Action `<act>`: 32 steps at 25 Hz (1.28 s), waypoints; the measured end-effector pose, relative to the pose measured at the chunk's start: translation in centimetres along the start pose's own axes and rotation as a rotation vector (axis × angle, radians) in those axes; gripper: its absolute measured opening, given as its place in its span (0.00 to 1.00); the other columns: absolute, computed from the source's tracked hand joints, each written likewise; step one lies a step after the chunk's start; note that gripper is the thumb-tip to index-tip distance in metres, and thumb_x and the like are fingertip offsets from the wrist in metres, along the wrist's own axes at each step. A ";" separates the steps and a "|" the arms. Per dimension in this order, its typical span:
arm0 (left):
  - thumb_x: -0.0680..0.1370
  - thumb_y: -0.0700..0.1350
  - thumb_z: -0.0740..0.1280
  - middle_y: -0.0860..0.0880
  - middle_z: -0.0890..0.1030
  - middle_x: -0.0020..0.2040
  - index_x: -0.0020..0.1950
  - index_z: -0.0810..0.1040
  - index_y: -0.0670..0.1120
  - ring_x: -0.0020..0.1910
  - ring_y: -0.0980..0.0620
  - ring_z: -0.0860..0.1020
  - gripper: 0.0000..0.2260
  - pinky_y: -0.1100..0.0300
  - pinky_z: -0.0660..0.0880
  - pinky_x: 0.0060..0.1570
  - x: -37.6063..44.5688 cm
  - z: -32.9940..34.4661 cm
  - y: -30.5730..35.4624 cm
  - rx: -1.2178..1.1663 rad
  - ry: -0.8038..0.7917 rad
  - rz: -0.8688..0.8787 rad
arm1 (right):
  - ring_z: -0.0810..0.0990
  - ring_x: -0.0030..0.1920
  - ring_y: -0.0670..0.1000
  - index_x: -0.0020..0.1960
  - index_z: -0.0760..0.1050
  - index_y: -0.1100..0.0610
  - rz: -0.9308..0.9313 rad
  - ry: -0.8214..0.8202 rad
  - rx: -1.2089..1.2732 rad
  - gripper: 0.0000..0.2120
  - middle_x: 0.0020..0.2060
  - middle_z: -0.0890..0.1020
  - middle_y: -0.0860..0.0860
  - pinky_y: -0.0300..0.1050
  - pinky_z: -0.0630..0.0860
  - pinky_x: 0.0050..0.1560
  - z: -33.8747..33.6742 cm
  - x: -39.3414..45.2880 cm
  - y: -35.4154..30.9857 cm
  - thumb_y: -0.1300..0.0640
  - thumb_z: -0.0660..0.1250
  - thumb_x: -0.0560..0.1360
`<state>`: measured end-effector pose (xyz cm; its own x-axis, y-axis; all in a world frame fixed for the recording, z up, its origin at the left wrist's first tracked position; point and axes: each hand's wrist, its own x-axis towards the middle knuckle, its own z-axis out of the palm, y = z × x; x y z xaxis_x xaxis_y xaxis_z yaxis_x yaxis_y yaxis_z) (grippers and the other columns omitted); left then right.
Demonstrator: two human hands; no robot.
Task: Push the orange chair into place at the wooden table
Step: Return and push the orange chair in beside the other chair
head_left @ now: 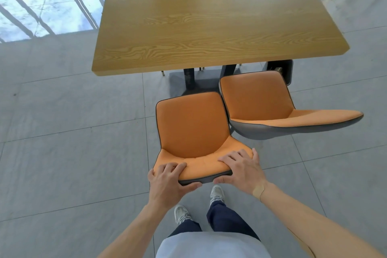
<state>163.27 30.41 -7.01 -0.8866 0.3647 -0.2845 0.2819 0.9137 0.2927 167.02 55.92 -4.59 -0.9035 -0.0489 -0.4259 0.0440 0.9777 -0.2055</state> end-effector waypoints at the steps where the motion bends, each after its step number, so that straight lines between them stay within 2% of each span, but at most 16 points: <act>1: 0.65 0.82 0.49 0.55 0.78 0.61 0.66 0.74 0.59 0.63 0.48 0.72 0.41 0.41 0.64 0.61 0.3 -0.1 0.0 0.003 -0.004 0.003 | 0.68 0.65 0.51 0.66 0.69 0.41 -0.005 0.003 -0.008 0.46 0.63 0.74 0.42 0.68 0.52 0.70 -0.1 0.2 0.1 0.16 0.40 0.61; 9: 0.64 0.82 0.48 0.55 0.76 0.63 0.67 0.73 0.60 0.64 0.49 0.71 0.41 0.43 0.65 0.61 3.4 -1.5 -0.6 0.020 -0.038 0.005 | 0.68 0.64 0.51 0.66 0.68 0.40 -0.019 0.019 -0.003 0.46 0.63 0.74 0.42 0.64 0.57 0.67 -1.3 3.0 0.4 0.17 0.38 0.61; 17: 0.65 0.81 0.52 0.54 0.78 0.61 0.65 0.76 0.58 0.62 0.48 0.74 0.39 0.45 0.68 0.58 5.9 -2.3 -1.1 -0.021 0.019 0.039 | 0.71 0.62 0.51 0.65 0.71 0.41 -0.040 0.076 0.003 0.46 0.62 0.77 0.43 0.62 0.60 0.64 -1.8 5.4 0.9 0.16 0.38 0.61; 27: 0.65 0.80 0.54 0.54 0.78 0.61 0.64 0.75 0.60 0.63 0.48 0.72 0.37 0.45 0.65 0.60 9.2 -3.4 -1.8 -0.027 0.004 0.045 | 0.70 0.61 0.52 0.66 0.69 0.40 -0.038 0.076 -0.006 0.46 0.62 0.76 0.43 0.59 0.63 0.60 -3.3 8.5 1.2 0.16 0.38 0.61; 32: 0.64 0.80 0.54 0.55 0.77 0.62 0.64 0.75 0.61 0.65 0.49 0.69 0.37 0.42 0.60 0.65 9.9 -4.1 -2.8 -0.003 -0.010 0.035 | 0.71 0.60 0.52 0.66 0.69 0.40 -0.034 0.085 -0.021 0.45 0.61 0.76 0.44 0.58 0.64 0.57 -3.2 9.3 0.3 0.16 0.39 0.62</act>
<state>152.20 30.72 -6.93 -0.8726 0.3981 -0.2829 0.3114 0.8998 0.3057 157.27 56.43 -5.74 -0.9372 -0.0650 -0.3427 0.0051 0.9798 -0.1999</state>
